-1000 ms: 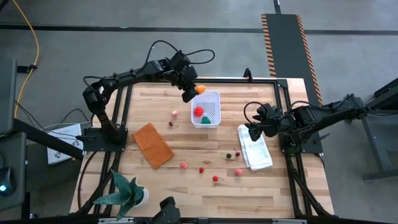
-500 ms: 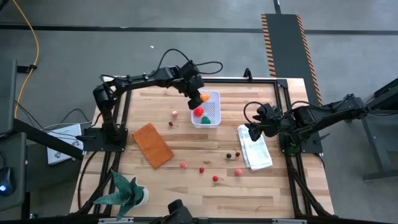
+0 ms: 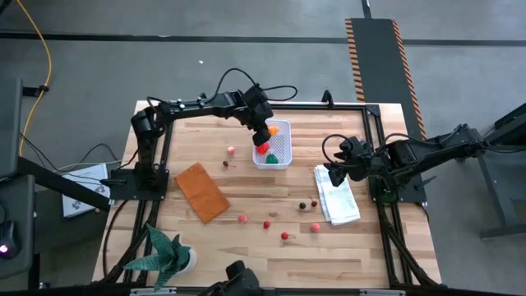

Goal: Pick and placing Produce into tupperware
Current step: Put the croissant into the white bin, then put the peach into the white bin

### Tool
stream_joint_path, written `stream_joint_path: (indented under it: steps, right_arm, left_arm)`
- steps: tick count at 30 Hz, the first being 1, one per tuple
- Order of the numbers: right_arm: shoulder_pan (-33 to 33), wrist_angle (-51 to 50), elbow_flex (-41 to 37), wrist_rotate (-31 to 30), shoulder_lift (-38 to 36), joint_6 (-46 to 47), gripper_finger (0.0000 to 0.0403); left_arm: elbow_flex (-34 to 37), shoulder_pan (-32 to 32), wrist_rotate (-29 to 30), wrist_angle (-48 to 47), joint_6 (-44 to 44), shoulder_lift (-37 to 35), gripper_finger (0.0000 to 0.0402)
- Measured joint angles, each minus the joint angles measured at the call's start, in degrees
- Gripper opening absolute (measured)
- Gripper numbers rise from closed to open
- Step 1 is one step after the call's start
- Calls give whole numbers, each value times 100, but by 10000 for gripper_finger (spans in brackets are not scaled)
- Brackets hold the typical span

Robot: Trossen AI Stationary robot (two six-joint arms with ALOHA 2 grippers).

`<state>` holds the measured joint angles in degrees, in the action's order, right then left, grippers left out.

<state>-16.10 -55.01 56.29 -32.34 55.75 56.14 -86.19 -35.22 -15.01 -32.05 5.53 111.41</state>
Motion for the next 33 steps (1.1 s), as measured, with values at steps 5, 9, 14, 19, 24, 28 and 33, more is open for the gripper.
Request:
stream_joint_path:
  steps: [5, 9, 14, 19, 24, 28, 33]
  right_arm:
    - [0, -2, 0, 0, 0, 55, 263]
    - [0, -2, 0, 0, 0, 63, 263]
    - [0, -3, 0, 0, 0, 61, 263]
    - [0, -4, 0, 0, 0, 55, 263]
    - [0, -4, 0, 0, 0, 51, 263]
    - [0, -4, 0, 0, 0, 46, 263]
    - [0, -5, 0, 0, 0, 42, 263]
  left_arm:
    - [2, 0, 0, -69, -4, 124, 199]
    - [2, 24, 18, -30, -1, 182, 199]
    - [2, 37, 66, -12, 4, 189, 199]
    - [2, 37, 65, 127, -31, 189, 200]
    - [2, 37, 59, 191, -131, 189, 215]
    - [2, 37, 58, 227, -132, 189, 238]
    - [2, 37, 57, 224, -140, 189, 259]
